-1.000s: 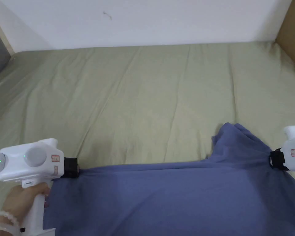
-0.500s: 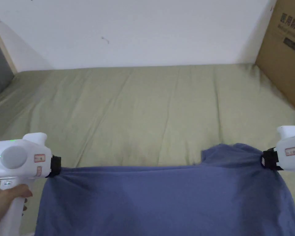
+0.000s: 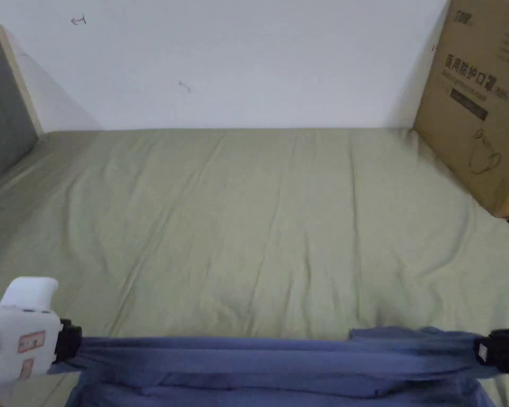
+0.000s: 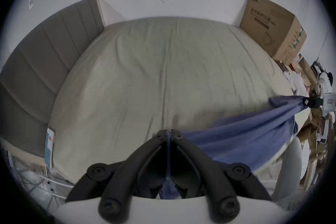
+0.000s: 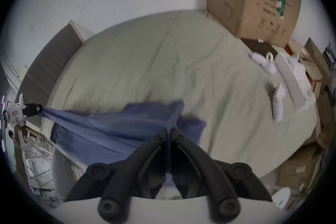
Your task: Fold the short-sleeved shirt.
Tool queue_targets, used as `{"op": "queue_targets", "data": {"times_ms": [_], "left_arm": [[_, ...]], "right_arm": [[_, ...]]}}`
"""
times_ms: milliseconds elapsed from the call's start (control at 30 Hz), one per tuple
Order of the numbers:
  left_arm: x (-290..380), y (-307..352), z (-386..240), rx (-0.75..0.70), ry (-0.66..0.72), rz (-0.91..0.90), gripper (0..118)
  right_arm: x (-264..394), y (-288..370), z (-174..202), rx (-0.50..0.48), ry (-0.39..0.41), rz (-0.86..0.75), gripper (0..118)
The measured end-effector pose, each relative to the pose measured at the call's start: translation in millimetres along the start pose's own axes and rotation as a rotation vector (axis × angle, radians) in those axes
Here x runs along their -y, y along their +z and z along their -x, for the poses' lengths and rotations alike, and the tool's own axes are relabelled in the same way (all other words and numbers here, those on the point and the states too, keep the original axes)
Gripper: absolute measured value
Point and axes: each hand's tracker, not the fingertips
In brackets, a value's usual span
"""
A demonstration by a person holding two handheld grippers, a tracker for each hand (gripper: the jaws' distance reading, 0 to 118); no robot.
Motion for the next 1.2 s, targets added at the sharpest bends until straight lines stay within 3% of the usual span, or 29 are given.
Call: {"op": "queue_targets", "data": {"times_ms": [233,400,433,467,500,533,567,700,733,800,833,867,900,933,1033,1133,1167,1200], "left_arm": [[77,-38,0,-0.035,-0.017,0.179,2],[89,-37,7,-0.019,0.079,0.145,7],[90,-37,11,-0.012,0.099,0.142,18],[90,-36,14,-0.018,0.105,0.138,38],[87,-34,14,-0.027,0.097,0.146,82],[87,-33,17,-0.041,0.092,0.154,109],[86,-29,21,-0.038,0.094,0.151,118],[74,-5,35,0.069,0.217,0.060,112],[73,-3,39,0.086,0.253,0.057,103],[70,12,31,0.139,0.295,0.018,54],[67,12,31,0.159,0.305,0.010,39],[67,11,28,0.178,0.313,0.013,39],[71,7,26,0.125,0.281,0.024,0],[71,7,27,0.100,0.275,0.017,0],[74,0,33,0.134,0.284,0.031,0],[76,-4,48,0.192,0.386,0.035,5],[79,-8,56,0.216,0.420,0.033,21],[80,-10,62,0.221,0.445,0.037,44]], "right_arm": [[86,-32,-3,0.032,-0.031,0.157,4],[90,-31,-4,0.031,-0.075,0.106,4],[88,-30,-5,0.029,-0.079,0.105,7],[86,-28,-4,0.027,-0.082,0.104,18],[84,-23,-1,0.029,-0.082,0.102,46],[82,-19,2,0.046,-0.068,0.095,68],[79,-14,4,0.056,-0.034,0.081,81],[64,7,24,0.035,0.013,0.011,82],[60,9,30,0.029,0.020,-0.002,80],[51,10,48,-0.005,0.036,-0.039,57],[48,9,55,-0.015,0.044,-0.043,46],[46,6,69,-0.012,0.066,-0.069,46],[46,1,83,0.035,0.074,-0.121,0],[44,-2,92,0.054,0.069,-0.153,0],[40,-18,124,-0.019,0.059,-0.144,0],[35,-34,157,-0.032,0.122,-0.131,0],[34,-38,168,-0.017,0.153,-0.125,0],[34,-41,178,-0.017,0.170,-0.125,0]]}}
